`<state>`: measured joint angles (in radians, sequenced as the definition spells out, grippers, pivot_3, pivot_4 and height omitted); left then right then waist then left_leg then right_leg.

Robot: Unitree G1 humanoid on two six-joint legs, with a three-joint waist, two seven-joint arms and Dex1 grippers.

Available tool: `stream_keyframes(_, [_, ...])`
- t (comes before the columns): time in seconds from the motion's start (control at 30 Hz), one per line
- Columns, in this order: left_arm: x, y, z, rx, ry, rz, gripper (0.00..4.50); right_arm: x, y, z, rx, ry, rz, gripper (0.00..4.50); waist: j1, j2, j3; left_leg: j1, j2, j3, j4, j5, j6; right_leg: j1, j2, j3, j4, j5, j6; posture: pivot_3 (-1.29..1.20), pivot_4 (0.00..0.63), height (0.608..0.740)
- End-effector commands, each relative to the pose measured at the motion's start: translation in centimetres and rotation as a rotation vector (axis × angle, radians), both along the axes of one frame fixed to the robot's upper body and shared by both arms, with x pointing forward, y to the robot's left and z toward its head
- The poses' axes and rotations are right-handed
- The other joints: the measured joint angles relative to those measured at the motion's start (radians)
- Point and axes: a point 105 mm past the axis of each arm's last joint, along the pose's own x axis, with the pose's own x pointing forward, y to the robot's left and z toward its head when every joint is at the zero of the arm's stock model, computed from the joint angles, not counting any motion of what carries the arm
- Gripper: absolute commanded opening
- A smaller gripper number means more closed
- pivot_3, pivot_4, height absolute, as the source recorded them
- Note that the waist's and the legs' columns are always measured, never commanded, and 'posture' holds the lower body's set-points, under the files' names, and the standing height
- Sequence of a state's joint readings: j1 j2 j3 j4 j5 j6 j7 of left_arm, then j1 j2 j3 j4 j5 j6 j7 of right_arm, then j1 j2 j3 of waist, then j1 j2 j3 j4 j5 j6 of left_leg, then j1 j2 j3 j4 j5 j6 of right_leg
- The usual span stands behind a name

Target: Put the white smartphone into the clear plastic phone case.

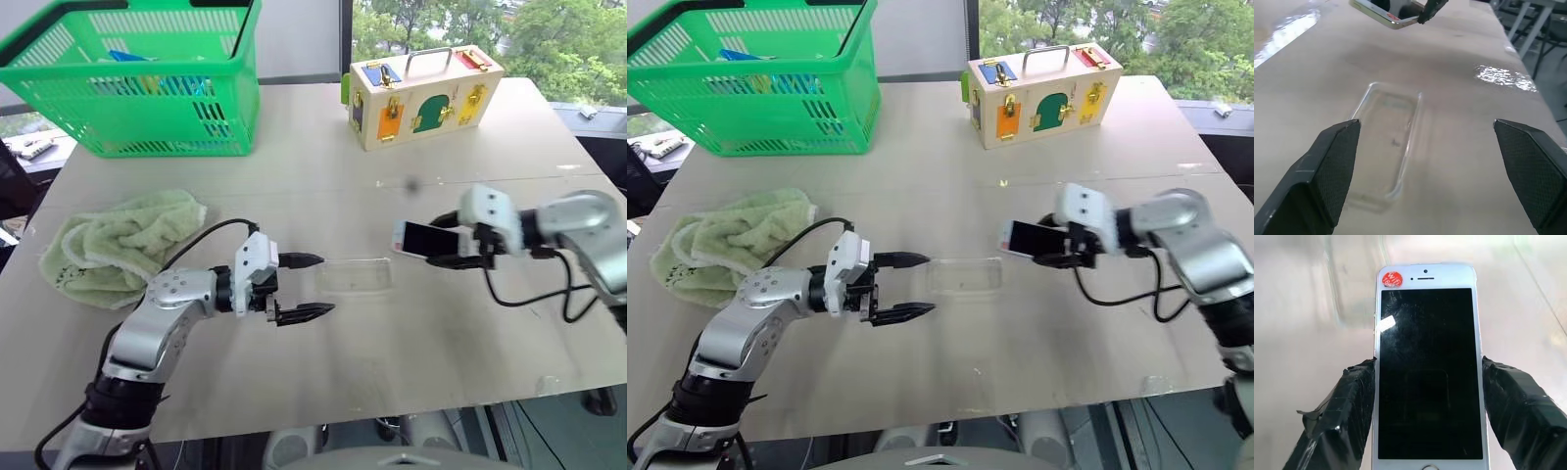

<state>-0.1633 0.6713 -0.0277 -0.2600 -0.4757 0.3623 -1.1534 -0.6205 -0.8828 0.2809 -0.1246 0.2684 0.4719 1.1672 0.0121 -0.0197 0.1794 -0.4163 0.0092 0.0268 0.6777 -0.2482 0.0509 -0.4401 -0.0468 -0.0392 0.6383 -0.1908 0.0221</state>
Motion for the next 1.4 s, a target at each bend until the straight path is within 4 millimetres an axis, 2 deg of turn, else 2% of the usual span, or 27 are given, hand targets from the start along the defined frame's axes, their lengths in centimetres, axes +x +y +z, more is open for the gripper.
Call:
stream_keyframes(0.03, [-0.1,0.8,0.6,-0.003,-0.069,0.019,4.50,-0.1,2.5,0.3,-0.055,-0.037,0.041,2.88,0.006,0.000,0.000,0.000,0.000,0.000,0.000,0.000,0.000,0.000,-0.001,0.000,0.000,0.000,-0.001,0.00,0.150,0.740])
stream_keyframes(0.2, [0.2,1.3,0.4,-0.011,-0.063,0.053,4.50,0.5,5.3,-0.1,-0.144,-0.070,0.071,2.88,0.003,0.000,0.000,0.000,-0.001,0.001,0.001,0.000,0.000,0.000,-0.006,0.000,0.000,0.000,-0.002,0.00,0.150,0.740])
stream_keyframes(0.37, [1.0,1.8,0.2,-0.005,-0.056,0.074,4.50,0.8,6.1,-1.6,-0.222,-0.060,0.095,2.88,0.003,0.000,0.000,0.000,-0.001,0.001,0.001,0.000,0.000,-0.001,-0.006,-0.001,0.002,0.001,-0.005,0.00,0.150,0.740])
stream_keyframes(0.5, [1.1,2.4,-1.2,0.072,-0.050,0.077,4.50,0.1,7.0,-1.9,-0.188,-0.028,0.123,2.88,-0.001,0.000,0.000,0.000,-0.001,0.003,0.001,0.000,0.000,-0.002,-0.004,-0.002,0.003,0.001,-0.005,0.00,0.150,0.740])
stream_keyframes(0.63, [1.1,1.3,-1.0,0.083,-0.058,0.028,4.50,-0.1,6.0,-1.8,-0.174,-0.021,0.075,2.88,0.005,0.000,0.000,0.000,-0.001,0.003,0.001,0.000,0.000,-0.002,-0.003,-0.002,0.003,0.002,-0.005,0.00,0.150,0.740])
stream_keyframes(0.7, [1.1,0.2,-1.0,0.121,-0.042,-0.004,4.50,-0.4,4.9,-1.0,-0.142,-0.020,0.035,2.88,0.008,0.000,0.000,0.000,-0.002,0.003,0.001,0.000,0.000,-0.002,-0.004,-0.003,0.003,0.001,-0.005,0.00,0.150,0.740])
stream_keyframes(0.8, [1.4,-1.5,-0.8,0.169,-0.045,-0.066,4.50,-1.7,3.3,0.2,-0.095,-0.020,0.010,2.88,0.006,0.000,0.000,0.000,-0.003,0.003,0.002,0.000,0.000,-0.001,-0.004,-0.003,0.003,0.001,-0.004,0.00,0.150,0.740])
stream_keyframes(0.93, [2.3,-2.9,-0.8,0.211,-0.012,-0.103,4.50,-3.7,1.5,0.7,-0.081,-0.022,-0.013,2.88,0.005,0.000,0.000,-0.001,-0.003,0.003,0.002,0.000,0.000,-0.001,-0.003,-0.003,0.003,0.001,0.000,0.00,0.150,0.740])
stream_keyframes(0.97, [2.5,-3.1,-1.1,0.235,-0.005,-0.110,4.08,-4.1,1.1,0.8,-0.078,-0.017,-0.025,2.88,0.002,0.000,0.000,0.000,-0.002,0.003,0.002,0.000,0.000,-0.001,-0.003,-0.002,0.003,0.001,0.001,0.00,0.150,0.740])
stream_keyframes(1.03, [2.6,-3.4,-1.9,0.285,0.011,-0.138,3.76,-4.8,0.4,0.9,-0.072,-0.011,-0.053,2.88,0.001,0.000,0.000,0.000,-0.002,0.003,0.002,0.000,0.000,-0.001,-0.001,-0.002,0.003,0.002,0.002,0.00,0.150,0.740])
stream_keyframes(1.2, [2.1,-3.5,-4.4,0.381,0.040,-0.205,1.65,-5.6,-1.2,1.3,-0.068,-0.015,-0.142,2.88,-0.002,0.000,0.000,0.001,0.000,0.005,0.002,0.000,0.000,-0.002,0.000,0.000,0.004,0.000,0.000,0.00,0.150,0.740])
stream_keyframes(1.3, [2.1,-3.9,-5.0,0.387,0.046,-0.206,0.32,-5.9,-1.7,1.4,-0.067,-0.019,-0.178,2.88,0.003,0.000,0.000,0.001,0.000,0.004,0.002,0.000,0.000,-0.001,0.000,0.000,0.004,-0.001,-0.001,0.00,0.150,0.740])
stream_keyframes(1.33, [2.1,-4.1,-4.9,0.378,0.051,-0.206,0.06,-6.0,-1.8,1.4,-0.066,-0.019,-0.187,2.88,0.003,0.000,0.000,0.001,0.000,0.005,0.002,0.000,0.000,-0.001,-0.001,0.000,0.004,-0.001,-0.001,0.00,0.150,0.740])
stream_keyframes(1.4, [2.2,-5.0,-4.5,0.353,0.053,-0.208,0.00,-6.3,-2.1,1.5,-0.066,-0.019,-0.205,2.88,0.004,0.000,-0.001,0.001,0.000,0.005,0.002,0.000,0.000,-0.001,-0.002,0.000,0.004,-0.001,-0.001,0.00,0.150,0.740])
